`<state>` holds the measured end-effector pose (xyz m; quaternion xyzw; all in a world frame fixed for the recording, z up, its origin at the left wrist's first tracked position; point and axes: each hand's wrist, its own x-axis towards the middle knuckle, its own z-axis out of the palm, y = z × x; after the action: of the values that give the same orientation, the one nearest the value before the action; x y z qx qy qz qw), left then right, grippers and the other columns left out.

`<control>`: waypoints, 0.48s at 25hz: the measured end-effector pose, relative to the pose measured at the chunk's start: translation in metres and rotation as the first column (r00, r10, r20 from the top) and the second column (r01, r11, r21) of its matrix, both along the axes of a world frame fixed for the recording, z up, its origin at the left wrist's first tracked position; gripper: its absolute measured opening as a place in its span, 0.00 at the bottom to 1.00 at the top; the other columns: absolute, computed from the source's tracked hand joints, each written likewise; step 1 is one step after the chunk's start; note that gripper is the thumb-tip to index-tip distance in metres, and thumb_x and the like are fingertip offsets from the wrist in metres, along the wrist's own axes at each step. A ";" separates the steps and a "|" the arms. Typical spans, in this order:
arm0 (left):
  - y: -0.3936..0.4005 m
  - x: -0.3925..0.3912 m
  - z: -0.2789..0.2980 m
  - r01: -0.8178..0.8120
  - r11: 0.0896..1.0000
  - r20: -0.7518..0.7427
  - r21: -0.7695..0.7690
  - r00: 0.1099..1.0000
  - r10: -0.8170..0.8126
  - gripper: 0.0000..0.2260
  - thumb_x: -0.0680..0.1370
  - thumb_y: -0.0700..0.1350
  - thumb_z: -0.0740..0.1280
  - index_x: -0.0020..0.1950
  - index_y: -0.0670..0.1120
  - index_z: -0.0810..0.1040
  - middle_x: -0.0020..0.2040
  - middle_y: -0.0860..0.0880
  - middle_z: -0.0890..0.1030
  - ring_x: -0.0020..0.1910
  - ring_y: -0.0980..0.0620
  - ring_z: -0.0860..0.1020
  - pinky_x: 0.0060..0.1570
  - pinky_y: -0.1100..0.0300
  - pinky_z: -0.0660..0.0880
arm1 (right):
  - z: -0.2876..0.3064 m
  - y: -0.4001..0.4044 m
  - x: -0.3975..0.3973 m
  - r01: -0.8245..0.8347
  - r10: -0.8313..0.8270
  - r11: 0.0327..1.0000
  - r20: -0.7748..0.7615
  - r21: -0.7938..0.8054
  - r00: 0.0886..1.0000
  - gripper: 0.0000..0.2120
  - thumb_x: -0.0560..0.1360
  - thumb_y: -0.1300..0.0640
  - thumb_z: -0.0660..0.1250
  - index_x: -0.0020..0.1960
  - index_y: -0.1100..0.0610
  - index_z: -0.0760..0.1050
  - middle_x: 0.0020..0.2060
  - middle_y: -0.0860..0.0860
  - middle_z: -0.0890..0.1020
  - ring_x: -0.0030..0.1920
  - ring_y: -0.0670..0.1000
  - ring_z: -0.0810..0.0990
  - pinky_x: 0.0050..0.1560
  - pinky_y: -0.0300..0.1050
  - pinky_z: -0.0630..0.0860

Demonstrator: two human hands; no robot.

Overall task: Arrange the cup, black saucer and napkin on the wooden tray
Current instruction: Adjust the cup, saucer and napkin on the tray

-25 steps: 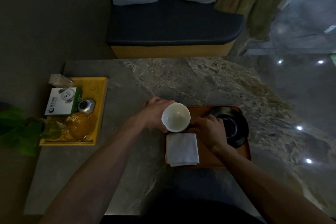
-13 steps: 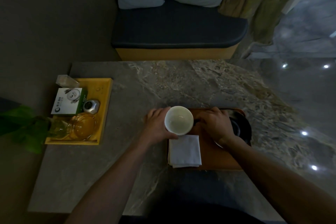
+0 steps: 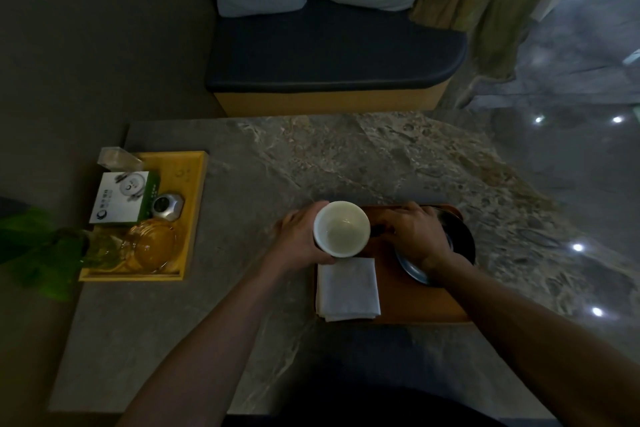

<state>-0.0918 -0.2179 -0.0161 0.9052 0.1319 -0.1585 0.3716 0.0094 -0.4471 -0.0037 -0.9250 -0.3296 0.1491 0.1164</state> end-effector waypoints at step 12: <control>-0.003 0.007 -0.002 0.020 1.000 -0.009 -0.007 1.000 -0.020 0.48 0.57 0.62 0.78 0.72 0.64 0.58 0.71 0.56 0.70 0.72 0.46 0.64 0.69 0.45 0.61 | -0.002 -0.004 0.004 0.040 -0.040 0.999 0.006 -0.035 0.999 0.14 0.77 0.49 0.65 0.61 0.40 0.74 0.57 0.45 0.82 0.56 0.53 0.71 0.49 0.49 0.63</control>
<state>-0.0851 -0.2211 -0.0179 0.9046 0.1238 -0.1666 0.3723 0.0131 -0.4511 -0.0060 -0.9338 -0.3085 0.1500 0.1020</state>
